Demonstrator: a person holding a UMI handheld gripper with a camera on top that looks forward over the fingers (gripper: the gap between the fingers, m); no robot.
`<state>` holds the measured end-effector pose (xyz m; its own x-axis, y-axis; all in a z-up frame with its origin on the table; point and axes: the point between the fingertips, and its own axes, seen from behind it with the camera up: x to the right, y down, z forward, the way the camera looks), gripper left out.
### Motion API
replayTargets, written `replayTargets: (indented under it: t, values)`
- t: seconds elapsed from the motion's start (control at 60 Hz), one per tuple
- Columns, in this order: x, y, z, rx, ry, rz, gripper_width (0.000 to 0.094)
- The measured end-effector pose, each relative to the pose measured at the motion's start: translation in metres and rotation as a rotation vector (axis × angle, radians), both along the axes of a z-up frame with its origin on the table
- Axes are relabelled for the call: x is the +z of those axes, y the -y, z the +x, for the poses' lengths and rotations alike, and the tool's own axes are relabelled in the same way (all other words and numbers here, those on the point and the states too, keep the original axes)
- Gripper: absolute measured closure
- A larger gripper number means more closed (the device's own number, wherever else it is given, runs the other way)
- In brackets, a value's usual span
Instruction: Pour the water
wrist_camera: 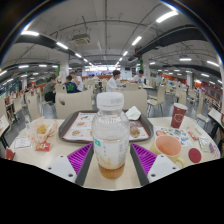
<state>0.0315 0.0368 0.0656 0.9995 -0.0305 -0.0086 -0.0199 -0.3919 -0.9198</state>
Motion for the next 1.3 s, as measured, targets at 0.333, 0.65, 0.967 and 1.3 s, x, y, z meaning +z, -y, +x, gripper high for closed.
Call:
replayTargets:
  t: [0.333, 0.65, 0.967, 1.3]
  values:
    - [-0.003, -0.017, -0.002, 0.008, 0.022, 0.036, 0.0538]
    - [0.051, -0.002, -0.017, -0.041, -0.341, 0.02, 0.0541]
    - [0.104, -0.017, -0.013, -0.154, -1.454, -0.011, 0.0541]
    - [0.077, -0.017, 0.007, -0.279, -1.949, -0.096, 0.0542]
